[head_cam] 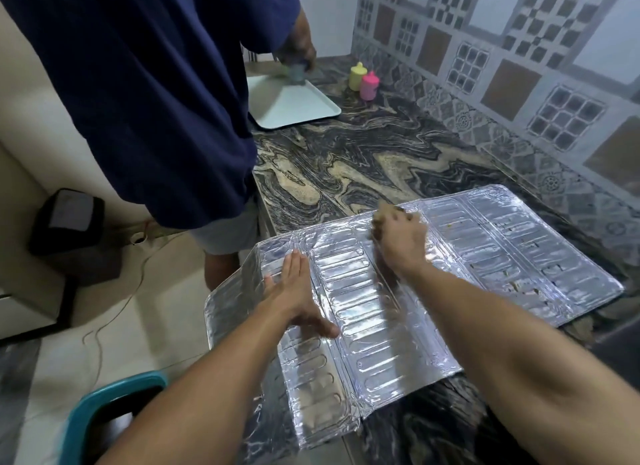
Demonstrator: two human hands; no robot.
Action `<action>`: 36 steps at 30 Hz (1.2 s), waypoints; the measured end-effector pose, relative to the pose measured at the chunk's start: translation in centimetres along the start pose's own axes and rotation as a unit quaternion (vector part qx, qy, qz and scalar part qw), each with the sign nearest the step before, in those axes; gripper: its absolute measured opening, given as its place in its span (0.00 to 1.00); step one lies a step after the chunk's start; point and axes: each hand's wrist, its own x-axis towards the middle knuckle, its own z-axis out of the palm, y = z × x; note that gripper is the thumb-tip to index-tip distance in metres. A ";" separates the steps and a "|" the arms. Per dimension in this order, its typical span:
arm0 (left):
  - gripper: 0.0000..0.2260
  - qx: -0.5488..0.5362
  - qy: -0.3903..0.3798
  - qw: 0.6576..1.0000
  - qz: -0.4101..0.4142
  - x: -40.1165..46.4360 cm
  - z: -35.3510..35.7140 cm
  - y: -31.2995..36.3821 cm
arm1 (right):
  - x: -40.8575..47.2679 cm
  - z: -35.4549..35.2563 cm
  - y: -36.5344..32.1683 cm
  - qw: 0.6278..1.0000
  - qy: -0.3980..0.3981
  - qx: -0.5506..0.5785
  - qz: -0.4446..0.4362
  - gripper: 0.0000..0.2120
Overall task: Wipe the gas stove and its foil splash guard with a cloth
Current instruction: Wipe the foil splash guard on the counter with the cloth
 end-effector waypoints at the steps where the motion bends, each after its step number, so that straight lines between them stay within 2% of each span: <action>1: 0.70 0.003 0.000 1.000 -0.001 -0.1 -0.1 0.1 | -0.4 0.2 -2.2 0.997 0.014 0.009 -0.070 0.15; 4: 0.72 0.012 0.014 1.000 -0.005 -0.2 -0.2 0.4 | -1.8 0.4 -8.1 0.977 -0.001 0.011 -0.215 0.15; 6: 0.73 0.010 0.025 1.000 -0.009 0.0 0.0 0.3 | -2.1 1.2 -9.8 0.970 -0.045 -0.004 -0.239 0.16; 10: 0.70 0.005 0.016 1.000 0.000 0.1 0.1 0.0 | -0.6 2.9 -7.8 0.985 -0.065 0.006 -0.160 0.18; 15: 0.70 0.002 0.012 1.000 0.003 0.3 0.2 -0.3 | 2.7 2.4 -1.3 0.996 -0.087 -0.008 -0.035 0.17; 19: 0.69 -0.003 0.013 1.000 0.008 0.1 0.1 -0.2 | 3.9 1.1 5.7 0.991 -0.075 -0.033 0.108 0.14; 21: 0.69 -0.010 0.011 1.000 0.003 0.1 0.0 0.0 | 4.3 0.8 6.3 0.986 -0.076 -0.020 0.145 0.11; 23: 0.70 -0.013 0.006 1.000 -0.004 0.1 -0.2 0.1 | 3.7 0.8 3.5 0.994 -0.057 0.002 0.095 0.11; 26: 0.70 -0.007 -0.002 1.000 -0.014 -0.1 -0.4 0.4 | 0.4 1.6 -3.5 0.991 -0.041 0.002 -0.126 0.17; 28: 0.70 0.007 0.000 1.000 -0.020 -0.2 -0.4 0.6 | -1.8 1.8 -5.7 0.985 -0.057 -0.014 -0.162 0.17; 31: 0.70 0.016 -0.001 1.000 -0.021 0.0 -0.5 0.6 | -1.4 1.5 -2.8 0.994 -0.073 -0.020 -0.075 0.20; 33: 0.70 0.015 -0.003 1.000 -0.019 0.1 -0.5 0.5 | -0.9 0.9 0.5 0.994 -0.102 -0.018 0.042 0.21; 36: 0.69 0.022 -0.005 1.000 -0.020 0.0 -0.6 0.4 | -1.3 -1.6 4.2 0.971 -0.135 -0.051 0.192 0.19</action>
